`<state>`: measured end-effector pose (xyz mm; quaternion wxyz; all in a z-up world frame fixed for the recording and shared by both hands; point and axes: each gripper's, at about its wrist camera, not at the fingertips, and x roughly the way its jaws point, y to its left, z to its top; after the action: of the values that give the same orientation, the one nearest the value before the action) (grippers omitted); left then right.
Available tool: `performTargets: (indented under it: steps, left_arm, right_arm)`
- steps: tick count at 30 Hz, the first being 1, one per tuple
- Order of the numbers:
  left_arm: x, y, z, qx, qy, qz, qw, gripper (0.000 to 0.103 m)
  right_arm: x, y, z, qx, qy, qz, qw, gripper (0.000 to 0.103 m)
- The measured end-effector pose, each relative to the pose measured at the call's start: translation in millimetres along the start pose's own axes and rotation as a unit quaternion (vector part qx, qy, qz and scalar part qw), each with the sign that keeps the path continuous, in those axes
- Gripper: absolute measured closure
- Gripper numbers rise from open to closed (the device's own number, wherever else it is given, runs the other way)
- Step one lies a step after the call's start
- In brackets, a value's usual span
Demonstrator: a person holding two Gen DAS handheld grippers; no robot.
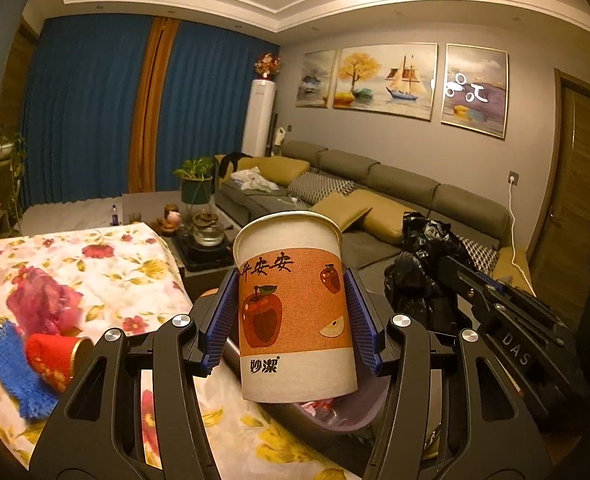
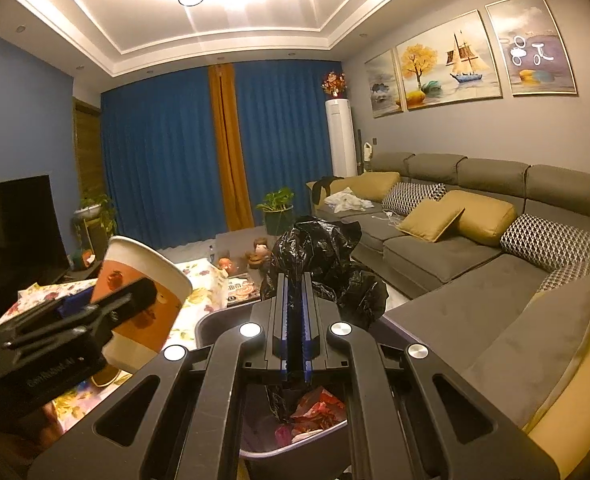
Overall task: Collect trash
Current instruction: 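Lift the held cup and black bag and carry them over the grey bin, then open the left gripper to drop the cup while the right releases the black bag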
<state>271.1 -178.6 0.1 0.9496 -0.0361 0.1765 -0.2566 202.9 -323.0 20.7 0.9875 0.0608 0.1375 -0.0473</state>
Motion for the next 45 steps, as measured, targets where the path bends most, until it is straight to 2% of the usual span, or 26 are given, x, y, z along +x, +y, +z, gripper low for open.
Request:
performTargets:
  steps: [25, 40, 42, 44, 45]
  left_arm:
    - [65.8, -11.7, -9.8, -0.011, 0.036, -0.028, 0.9989, 0.049]
    - [78.8, -10.1, -12.5, -0.020, 0.048, -0.025, 0.9983, 0.049]
    - [79.4, -10.1, -12.9, -0.021, 0.049, -0.023, 0.9983, 0.048]
    - [80.1, -10.4, -13.0, -0.022, 0.051, -0.020, 0.9983, 0.048]
    - [81.5, -10.0, -13.1, -0.024, 0.053, -0.021, 0.9981, 0.048]
  right_arm:
    - [28.8, -22.3, 3.7, 0.027, 0.005, 0.016, 0.999, 0.096]
    - [42.0, -32.6, 7.7, 0.047, 0.011, 0.019, 0.999, 0.096]
    - [44.5, -34.4, 8.4, 0.048, 0.013, 0.017, 0.999, 0.093]
    - [47.6, -36.3, 8.5, 0.051, 0.018, 0.017, 0.998, 0.074]
    - [48.6, -37.4, 8.0, 0.053, 0.019, 0.017, 0.998, 0.068]
